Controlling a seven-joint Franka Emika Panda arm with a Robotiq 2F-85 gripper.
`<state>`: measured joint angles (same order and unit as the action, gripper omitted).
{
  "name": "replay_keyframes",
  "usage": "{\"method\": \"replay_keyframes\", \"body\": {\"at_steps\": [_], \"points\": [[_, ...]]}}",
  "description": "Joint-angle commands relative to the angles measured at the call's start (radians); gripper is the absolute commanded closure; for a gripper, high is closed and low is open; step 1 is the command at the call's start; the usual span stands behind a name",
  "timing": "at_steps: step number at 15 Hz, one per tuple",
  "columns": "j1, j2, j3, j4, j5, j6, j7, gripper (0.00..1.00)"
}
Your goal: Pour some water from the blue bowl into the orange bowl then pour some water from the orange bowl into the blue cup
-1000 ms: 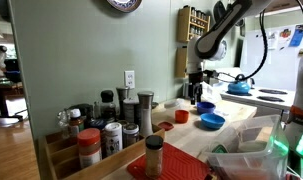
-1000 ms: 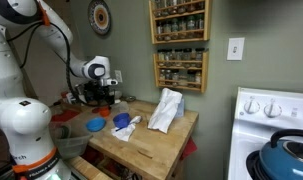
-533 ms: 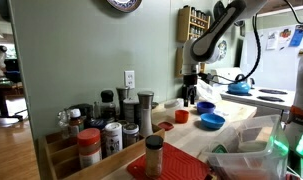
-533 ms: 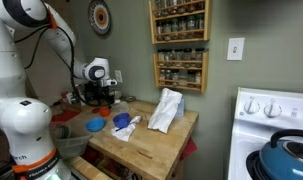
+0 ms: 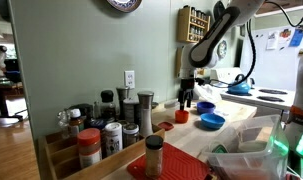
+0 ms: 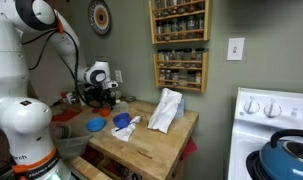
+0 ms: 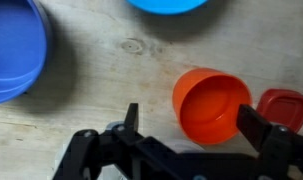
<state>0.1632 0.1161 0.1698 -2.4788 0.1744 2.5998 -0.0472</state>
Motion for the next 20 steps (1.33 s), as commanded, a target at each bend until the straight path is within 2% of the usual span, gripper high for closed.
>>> {"method": "replay_keyframes", "body": {"at_steps": [1, 10, 12, 16, 20], "points": [[-0.001, 0.040, 0.006, 0.009, -0.005, 0.057, 0.010, 0.25], [-0.008, 0.053, 0.005, 0.014, -0.014, 0.063, -0.005, 0.96], [-0.010, 0.042, 0.001, 0.012, -0.024, 0.053, -0.010, 1.00], [-0.030, -0.012, -0.011, 0.001, -0.049, -0.006, -0.053, 1.00], [-0.053, -0.104, -0.046, -0.004, -0.148, -0.149, -0.093, 0.99]]}}
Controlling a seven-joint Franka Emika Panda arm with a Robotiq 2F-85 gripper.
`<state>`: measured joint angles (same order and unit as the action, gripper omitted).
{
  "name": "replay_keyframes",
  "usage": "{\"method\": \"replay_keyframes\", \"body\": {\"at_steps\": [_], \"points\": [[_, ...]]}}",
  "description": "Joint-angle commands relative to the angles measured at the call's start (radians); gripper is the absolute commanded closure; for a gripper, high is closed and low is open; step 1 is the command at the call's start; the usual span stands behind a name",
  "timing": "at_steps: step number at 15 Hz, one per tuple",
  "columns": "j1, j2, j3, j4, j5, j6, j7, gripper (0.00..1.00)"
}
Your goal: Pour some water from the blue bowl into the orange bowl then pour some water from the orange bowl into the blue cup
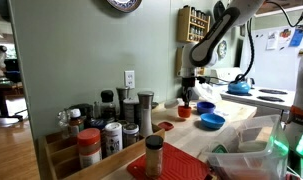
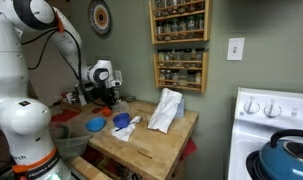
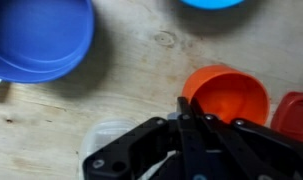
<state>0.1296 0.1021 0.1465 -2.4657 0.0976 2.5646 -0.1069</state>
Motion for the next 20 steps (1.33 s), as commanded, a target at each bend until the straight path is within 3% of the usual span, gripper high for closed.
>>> {"method": "replay_keyframes", "body": {"at_steps": [1, 9, 10, 15, 20], "points": [[-0.026, -0.119, -0.034, -0.014, -0.109, -0.168, -0.035, 0.99], [-0.076, -0.219, -0.070, 0.062, -0.412, -0.510, 0.009, 0.99], [-0.068, -0.212, -0.074, 0.050, -0.350, -0.456, -0.015, 0.99], [-0.068, -0.212, -0.074, 0.056, -0.355, -0.464, -0.014, 0.99], [-0.069, -0.198, -0.055, 0.061, -0.496, -0.486, 0.049, 0.99]]}}
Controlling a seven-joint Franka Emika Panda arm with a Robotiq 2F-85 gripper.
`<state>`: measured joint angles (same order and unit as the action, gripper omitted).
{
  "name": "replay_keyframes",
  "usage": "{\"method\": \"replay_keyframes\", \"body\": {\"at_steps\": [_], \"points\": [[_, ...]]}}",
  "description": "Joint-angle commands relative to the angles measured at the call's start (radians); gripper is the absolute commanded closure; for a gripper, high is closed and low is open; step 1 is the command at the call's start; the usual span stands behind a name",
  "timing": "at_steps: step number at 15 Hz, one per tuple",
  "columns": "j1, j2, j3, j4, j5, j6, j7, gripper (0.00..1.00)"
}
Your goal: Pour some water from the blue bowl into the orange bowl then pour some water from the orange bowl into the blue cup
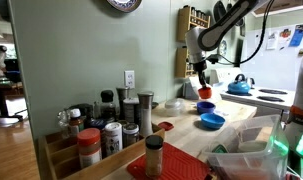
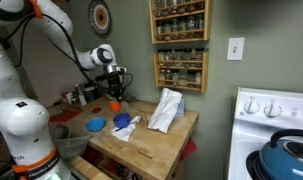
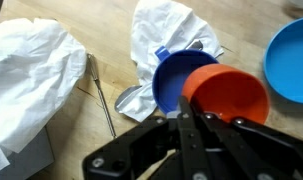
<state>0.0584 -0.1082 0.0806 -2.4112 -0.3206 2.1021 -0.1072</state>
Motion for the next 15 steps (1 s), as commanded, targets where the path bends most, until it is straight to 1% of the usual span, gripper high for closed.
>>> {"method": "replay_keyframes", "body": {"at_steps": [1, 5, 15], "points": [[0.003, 0.016, 0.014, 0.006, -0.104, -0.028, 0.064, 0.99], [0.007, 0.039, 0.027, 0.014, -0.209, -0.065, 0.147, 0.99], [0.015, 0.090, 0.027, 0.025, -0.353, -0.112, 0.258, 0.99]]}}
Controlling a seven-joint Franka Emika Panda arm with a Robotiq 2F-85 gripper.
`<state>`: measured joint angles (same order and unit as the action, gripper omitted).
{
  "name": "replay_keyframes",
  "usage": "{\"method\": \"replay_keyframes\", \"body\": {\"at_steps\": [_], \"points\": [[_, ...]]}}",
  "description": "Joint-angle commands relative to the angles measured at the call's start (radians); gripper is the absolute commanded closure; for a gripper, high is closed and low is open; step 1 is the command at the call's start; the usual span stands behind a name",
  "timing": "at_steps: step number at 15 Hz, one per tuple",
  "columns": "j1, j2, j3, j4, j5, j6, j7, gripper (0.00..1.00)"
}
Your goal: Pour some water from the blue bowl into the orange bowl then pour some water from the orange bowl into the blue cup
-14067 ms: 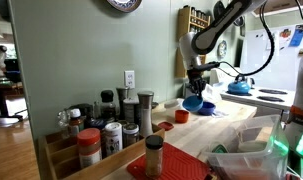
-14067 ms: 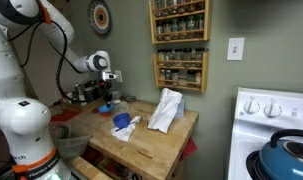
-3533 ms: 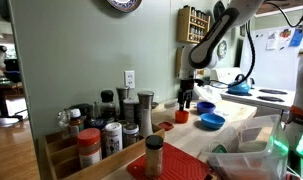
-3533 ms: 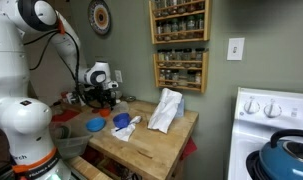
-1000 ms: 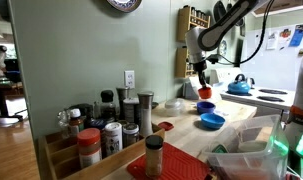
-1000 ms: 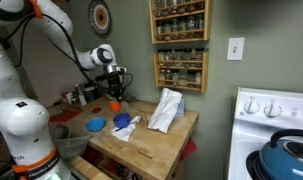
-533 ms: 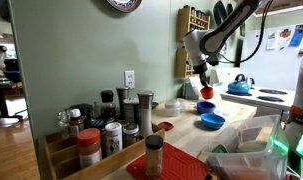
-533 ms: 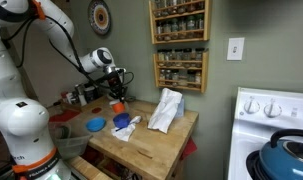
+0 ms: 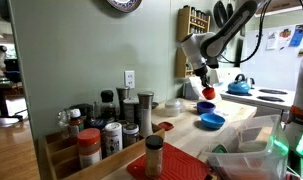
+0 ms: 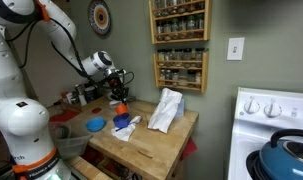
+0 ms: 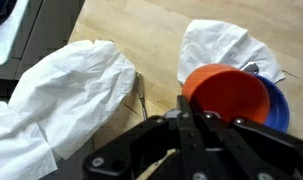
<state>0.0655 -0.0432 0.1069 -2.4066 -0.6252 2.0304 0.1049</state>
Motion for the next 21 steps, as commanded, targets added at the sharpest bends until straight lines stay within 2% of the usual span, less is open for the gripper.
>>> {"method": "replay_keyframes", "body": {"at_steps": [1, 21], "points": [[0.009, 0.030, 0.001, 0.022, -0.059, -0.045, 0.058, 0.99], [0.075, 0.099, 0.032, 0.067, -0.182, -0.215, 0.164, 0.99]]}}
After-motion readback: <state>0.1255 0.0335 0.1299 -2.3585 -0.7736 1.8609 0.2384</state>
